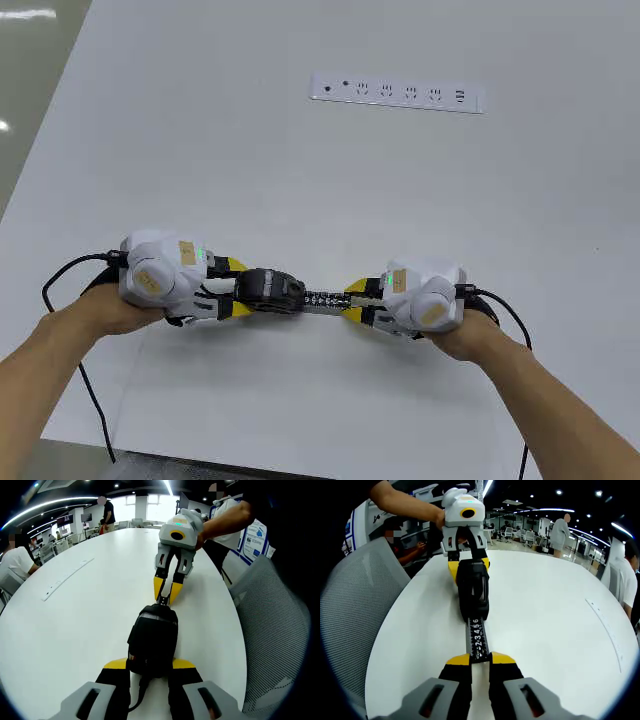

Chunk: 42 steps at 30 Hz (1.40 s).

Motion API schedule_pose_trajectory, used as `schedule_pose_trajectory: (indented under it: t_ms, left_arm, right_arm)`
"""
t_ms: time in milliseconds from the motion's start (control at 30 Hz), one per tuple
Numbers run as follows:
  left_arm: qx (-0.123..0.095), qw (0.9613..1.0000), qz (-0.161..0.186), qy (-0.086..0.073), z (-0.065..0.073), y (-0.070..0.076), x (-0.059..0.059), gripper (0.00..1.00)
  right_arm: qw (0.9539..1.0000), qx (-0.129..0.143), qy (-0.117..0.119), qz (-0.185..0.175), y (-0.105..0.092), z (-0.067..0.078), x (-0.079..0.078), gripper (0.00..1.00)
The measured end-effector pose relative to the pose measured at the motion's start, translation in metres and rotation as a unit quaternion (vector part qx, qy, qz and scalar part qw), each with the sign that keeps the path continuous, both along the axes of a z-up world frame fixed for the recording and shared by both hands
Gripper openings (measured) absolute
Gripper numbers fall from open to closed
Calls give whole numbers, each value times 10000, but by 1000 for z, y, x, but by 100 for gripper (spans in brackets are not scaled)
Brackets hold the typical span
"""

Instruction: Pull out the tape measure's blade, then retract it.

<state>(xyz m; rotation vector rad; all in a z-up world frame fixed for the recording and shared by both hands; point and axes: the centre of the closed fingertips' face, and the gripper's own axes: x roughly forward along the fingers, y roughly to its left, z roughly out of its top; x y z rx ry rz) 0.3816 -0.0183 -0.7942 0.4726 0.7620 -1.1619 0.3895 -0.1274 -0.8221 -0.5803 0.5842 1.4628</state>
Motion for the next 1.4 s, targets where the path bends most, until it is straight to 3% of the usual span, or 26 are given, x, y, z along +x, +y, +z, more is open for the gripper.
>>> schedule_pose_trajectory:
  t_ms: [467,1400]
  left_arm:
    - [-41,10000,-5,72,-2,0,0,26]
    - [-77,9999,-10,95,-1,-2,-1,26]
  right_arm:
    - [10000,44,-9,52,-3,3,0,9]
    - [10000,-7,6,55,-35,2,0,9]
